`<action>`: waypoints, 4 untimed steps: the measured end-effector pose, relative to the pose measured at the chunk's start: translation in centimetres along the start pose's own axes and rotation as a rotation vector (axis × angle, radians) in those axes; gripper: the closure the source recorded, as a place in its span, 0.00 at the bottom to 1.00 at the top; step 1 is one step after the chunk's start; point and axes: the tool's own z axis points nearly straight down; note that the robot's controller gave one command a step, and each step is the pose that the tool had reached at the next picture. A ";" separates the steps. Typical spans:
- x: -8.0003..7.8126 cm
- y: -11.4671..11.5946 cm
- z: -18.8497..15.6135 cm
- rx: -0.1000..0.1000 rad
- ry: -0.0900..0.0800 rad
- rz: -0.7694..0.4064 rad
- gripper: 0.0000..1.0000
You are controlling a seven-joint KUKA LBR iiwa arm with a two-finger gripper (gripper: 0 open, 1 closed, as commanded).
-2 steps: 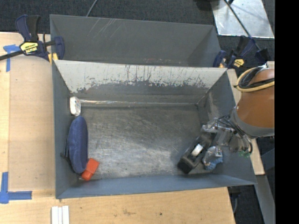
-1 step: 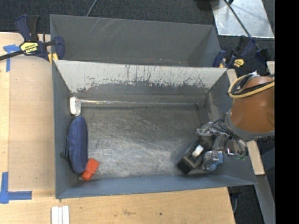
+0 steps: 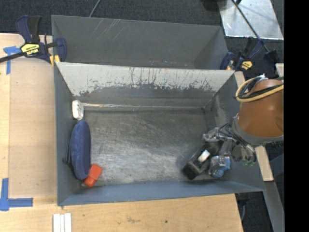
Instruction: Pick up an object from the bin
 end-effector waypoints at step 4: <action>-1.1 2.6 0.8 -0.013 0.002 -0.550 1.00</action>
Offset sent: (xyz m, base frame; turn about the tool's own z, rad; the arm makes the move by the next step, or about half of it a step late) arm -0.0063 0.0037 0.1152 -0.1574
